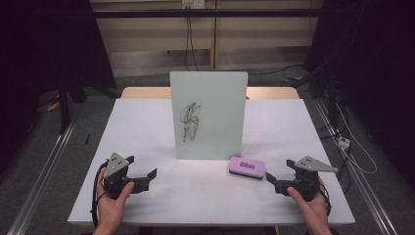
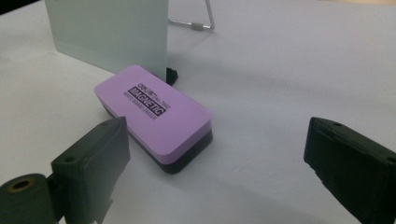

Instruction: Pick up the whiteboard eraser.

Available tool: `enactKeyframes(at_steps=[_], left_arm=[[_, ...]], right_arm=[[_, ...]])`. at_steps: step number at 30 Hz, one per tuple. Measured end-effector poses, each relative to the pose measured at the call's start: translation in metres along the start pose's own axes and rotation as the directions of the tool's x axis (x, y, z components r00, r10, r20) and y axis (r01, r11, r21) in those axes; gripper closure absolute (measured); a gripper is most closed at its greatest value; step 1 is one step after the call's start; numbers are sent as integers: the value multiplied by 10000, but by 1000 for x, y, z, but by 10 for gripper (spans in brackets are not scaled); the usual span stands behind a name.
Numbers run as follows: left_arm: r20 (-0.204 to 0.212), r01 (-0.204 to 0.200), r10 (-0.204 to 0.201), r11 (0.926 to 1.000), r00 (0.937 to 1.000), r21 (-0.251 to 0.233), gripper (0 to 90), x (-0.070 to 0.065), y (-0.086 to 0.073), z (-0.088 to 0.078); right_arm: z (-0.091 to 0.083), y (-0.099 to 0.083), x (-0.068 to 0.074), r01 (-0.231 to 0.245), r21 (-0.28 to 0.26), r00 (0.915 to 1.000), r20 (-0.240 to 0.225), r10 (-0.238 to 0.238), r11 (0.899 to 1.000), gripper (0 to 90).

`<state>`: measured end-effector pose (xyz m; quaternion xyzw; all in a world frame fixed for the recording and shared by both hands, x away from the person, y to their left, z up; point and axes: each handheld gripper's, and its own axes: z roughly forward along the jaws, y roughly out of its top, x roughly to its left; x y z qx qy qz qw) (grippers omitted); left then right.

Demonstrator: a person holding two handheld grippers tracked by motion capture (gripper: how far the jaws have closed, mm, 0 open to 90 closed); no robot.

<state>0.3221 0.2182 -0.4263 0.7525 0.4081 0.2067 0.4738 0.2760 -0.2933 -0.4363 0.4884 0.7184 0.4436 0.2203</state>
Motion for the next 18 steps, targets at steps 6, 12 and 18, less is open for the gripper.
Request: enactKeyframes(at_steps=[6,12,18], left_arm=[[28,-31,31,10000,10000,51,53,1,-1,0],[92,-48,47,9999,9999,101,53,1,-1,-1],[188,-2,1,10000,9998,22,53,0,-1,0]], right_arm=[[3,1,4,68,-239,9992,-395,-78,9997,87],[7,4,11,390,-108,9978,-538,-396,9992,114],[9,10,18,554,5,9970,-535,-553,9985,110]])
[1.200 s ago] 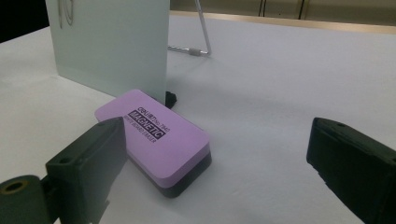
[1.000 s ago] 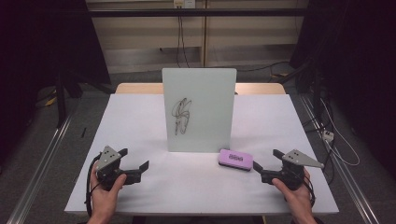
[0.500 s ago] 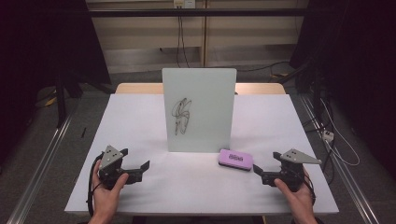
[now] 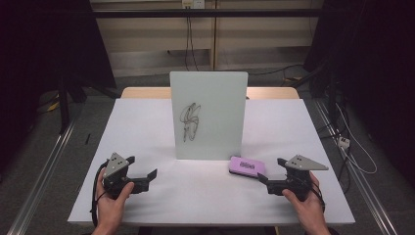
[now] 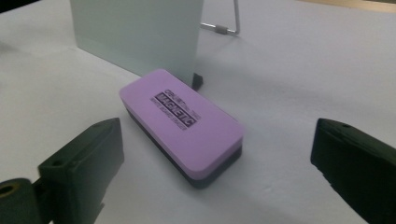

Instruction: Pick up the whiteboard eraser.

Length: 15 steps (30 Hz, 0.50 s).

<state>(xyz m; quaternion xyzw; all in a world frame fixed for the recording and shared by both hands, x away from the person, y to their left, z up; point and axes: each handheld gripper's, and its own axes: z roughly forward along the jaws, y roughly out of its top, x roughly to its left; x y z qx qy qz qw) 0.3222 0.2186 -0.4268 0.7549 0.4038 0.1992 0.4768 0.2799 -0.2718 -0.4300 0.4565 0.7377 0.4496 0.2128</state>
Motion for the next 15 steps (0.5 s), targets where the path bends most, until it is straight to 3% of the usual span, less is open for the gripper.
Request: enactKeyframes(at_steps=[3,9,15], left_arm=[[46,-110,110,9999,9999,43,53,-1,0,-1],[0,-156,156,9999,9999,-42,53,0,1,-3],[52,-146,146,9999,9999,16,53,-1,0,-2]], right_arm=[[1,3,3,82,73,9999,-73,-82,9999,41],[5,11,9,174,584,9994,-298,-157,9981,105],[9,31,5,704,944,9944,-854,-624,9930,129]])
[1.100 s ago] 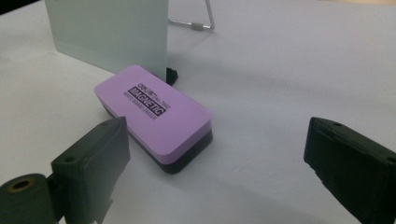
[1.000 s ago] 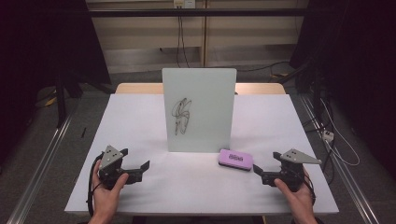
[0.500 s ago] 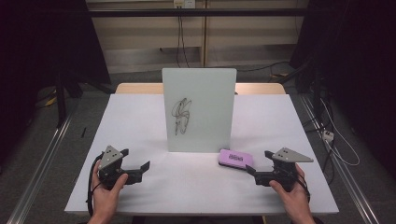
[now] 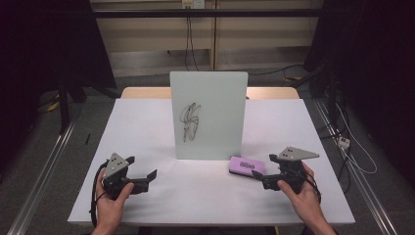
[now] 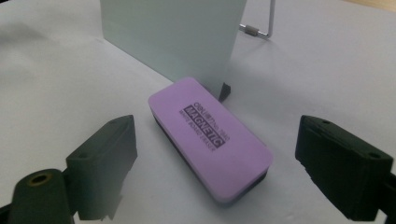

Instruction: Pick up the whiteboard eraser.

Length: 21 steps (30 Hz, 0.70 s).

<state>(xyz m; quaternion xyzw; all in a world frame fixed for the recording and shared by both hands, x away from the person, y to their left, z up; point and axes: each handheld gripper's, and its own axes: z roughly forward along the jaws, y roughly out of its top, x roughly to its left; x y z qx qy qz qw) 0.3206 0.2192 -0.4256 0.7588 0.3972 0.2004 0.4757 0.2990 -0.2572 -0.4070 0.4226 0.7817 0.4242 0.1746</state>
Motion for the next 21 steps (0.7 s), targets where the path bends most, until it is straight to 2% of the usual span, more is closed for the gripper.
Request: enactKeyframes(at_steps=[2,3,6,7,12,13,15,17,19,21], left_arm=[[15,35,-35,10000,10000,-37,53,-1,0,0],[26,-1,1,10000,10000,-50,53,-1,0,-1],[51,-59,59,10000,10000,-65,53,0,1,-2],[60,-62,62,10000,10000,-56,53,0,1,-2],[74,40,-40,10000,10000,-28,53,1,0,-2],[76,43,-43,10000,10000,-33,53,1,0,-2],[91,25,-24,10000,10000,-93,53,1,0,-2],[97,0,1,10000,10000,-97,53,0,0,-3],[108,-33,34,10000,9999,-76,53,0,0,-3],[135,-23,24,10000,9999,-65,53,-1,0,-2]], right_arm=[[3,8,-3,366,196,9991,-231,-361,9991,112],[7,18,-5,679,458,9963,-563,-653,9966,103],[12,26,-7,884,711,9949,-545,-847,9935,76],[15,30,-8,951,898,9939,-636,-896,9914,87],[29,42,-11,1107,1133,9904,-949,-1002,9874,80],[36,45,-11,1194,1330,9873,-1207,-1035,9839,79],[39,47,-10,1316,1497,9849,-1318,-1121,9799,82],[46,48,-9,1611,1787,9775,-1650,-1318,9706,93],[48,47,-8,1730,1794,9747,-1722,-1422,9685,107],[50,44,-10,2056,2160,9662,-1999,-1628,9545,101]])
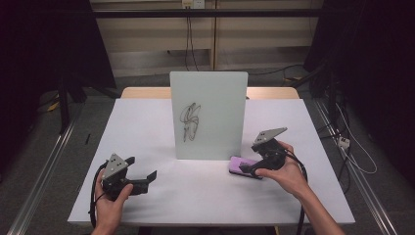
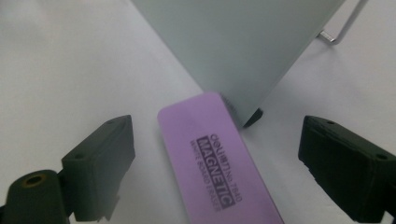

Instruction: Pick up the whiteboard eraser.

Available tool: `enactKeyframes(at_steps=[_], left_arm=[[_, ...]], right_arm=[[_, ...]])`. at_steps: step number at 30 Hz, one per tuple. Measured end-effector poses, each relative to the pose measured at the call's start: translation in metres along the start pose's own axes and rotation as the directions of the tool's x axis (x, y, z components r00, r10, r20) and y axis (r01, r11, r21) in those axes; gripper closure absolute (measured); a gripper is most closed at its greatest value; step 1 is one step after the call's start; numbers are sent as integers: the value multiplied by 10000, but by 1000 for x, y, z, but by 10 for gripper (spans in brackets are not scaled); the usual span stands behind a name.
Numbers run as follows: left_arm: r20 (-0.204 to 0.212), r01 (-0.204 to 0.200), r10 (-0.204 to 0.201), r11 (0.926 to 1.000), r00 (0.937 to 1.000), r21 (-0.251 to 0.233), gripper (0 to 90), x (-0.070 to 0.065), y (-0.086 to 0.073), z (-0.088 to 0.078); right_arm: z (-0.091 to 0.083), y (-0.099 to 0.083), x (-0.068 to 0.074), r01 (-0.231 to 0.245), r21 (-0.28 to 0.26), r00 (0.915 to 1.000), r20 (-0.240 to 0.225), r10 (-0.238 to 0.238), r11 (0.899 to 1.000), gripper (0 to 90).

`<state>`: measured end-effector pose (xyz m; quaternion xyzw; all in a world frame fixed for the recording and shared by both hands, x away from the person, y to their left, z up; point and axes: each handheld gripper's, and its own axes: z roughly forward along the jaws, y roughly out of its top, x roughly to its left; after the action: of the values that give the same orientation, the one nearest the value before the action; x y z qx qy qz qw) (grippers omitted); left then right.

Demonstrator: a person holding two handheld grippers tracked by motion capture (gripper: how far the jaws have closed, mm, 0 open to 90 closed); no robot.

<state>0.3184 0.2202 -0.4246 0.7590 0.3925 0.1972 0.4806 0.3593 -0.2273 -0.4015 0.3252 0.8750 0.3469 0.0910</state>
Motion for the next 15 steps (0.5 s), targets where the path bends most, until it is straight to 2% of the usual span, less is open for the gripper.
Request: enactKeyframes(at_steps=[5,9,13,15], left_arm=[[13,21,-21,10000,10000,56,53,1,0,1],[24,5,-6,10000,10000,51,53,0,0,1],[29,60,-60,9999,10000,108,53,1,-1,2],[8,40,-41,9999,10000,120,53,1,0,2]], right_arm=[[4,-1,-2,269,430,9994,-219,-260,9987,141],[12,-2,-6,632,933,9977,-287,-608,9936,181],[14,2,-8,874,816,9960,-257,-855,9928,212],[15,5,-8,1173,965,9929,-299,-1149,9884,243]])
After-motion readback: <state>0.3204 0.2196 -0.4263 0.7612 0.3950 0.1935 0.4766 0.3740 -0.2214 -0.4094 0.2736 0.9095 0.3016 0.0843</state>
